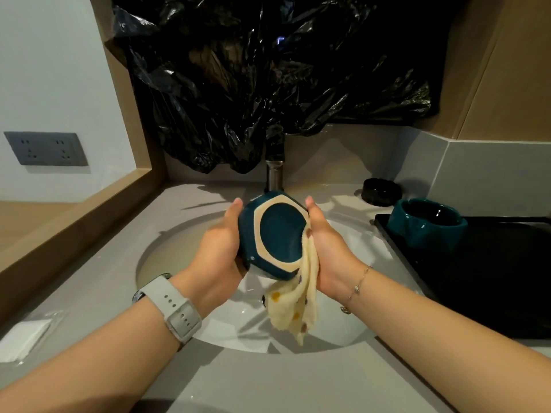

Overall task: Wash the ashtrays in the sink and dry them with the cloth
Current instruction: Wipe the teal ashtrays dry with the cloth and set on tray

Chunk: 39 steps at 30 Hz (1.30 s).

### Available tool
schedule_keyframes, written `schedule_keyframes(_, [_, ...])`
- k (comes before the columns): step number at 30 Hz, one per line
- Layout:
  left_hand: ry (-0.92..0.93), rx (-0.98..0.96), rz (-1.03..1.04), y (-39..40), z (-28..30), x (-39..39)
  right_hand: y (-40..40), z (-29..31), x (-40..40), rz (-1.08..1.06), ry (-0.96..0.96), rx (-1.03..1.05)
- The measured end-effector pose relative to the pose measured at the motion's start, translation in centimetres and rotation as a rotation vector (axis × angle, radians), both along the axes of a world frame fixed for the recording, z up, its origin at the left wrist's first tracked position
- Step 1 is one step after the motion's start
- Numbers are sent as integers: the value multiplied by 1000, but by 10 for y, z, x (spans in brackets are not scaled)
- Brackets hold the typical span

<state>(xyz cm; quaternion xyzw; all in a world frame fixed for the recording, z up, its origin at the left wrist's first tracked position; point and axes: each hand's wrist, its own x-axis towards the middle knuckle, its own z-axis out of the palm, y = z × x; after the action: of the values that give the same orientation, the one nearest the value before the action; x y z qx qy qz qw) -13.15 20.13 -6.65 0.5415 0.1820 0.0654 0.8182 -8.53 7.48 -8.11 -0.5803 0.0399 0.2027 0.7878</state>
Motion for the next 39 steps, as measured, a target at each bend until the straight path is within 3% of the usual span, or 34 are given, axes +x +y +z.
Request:
schedule_keyframes(5, [-38,308,-395,4,-5,-2,-9,7,3,36,-57,-74])
schedule_keyframes(8, [-61,196,-348,2,-11,-4,-11,8,0,41,-26,-84])
schedule_keyframes(11, [-70,32,-244,2,-14,0,-12,11,-9,122,9,80])
schedule_keyframes(14, [-98,-122,-164,8,-10,4,-4,8,-16,226,-93,163])
schedule_keyframes(19, [-127,-206,-173,13,-3,2,-1,5,-13,187,-201,162])
schedule_keyframes(24, [-145,-130,-275,-3,-13,-4,-10,5,-8,51,-133,111])
schedule_keyframes(32, [-165,247,-323,7,-12,1,-23,13,3,150,-112,135])
schedule_keyframes(36, [-164,260,-292,10,-8,-1,-22,13,1,256,-78,100])
schedule_keyframes(39, [-73,96,-291,5,-7,-2,-22,15,-2,381,55,246])
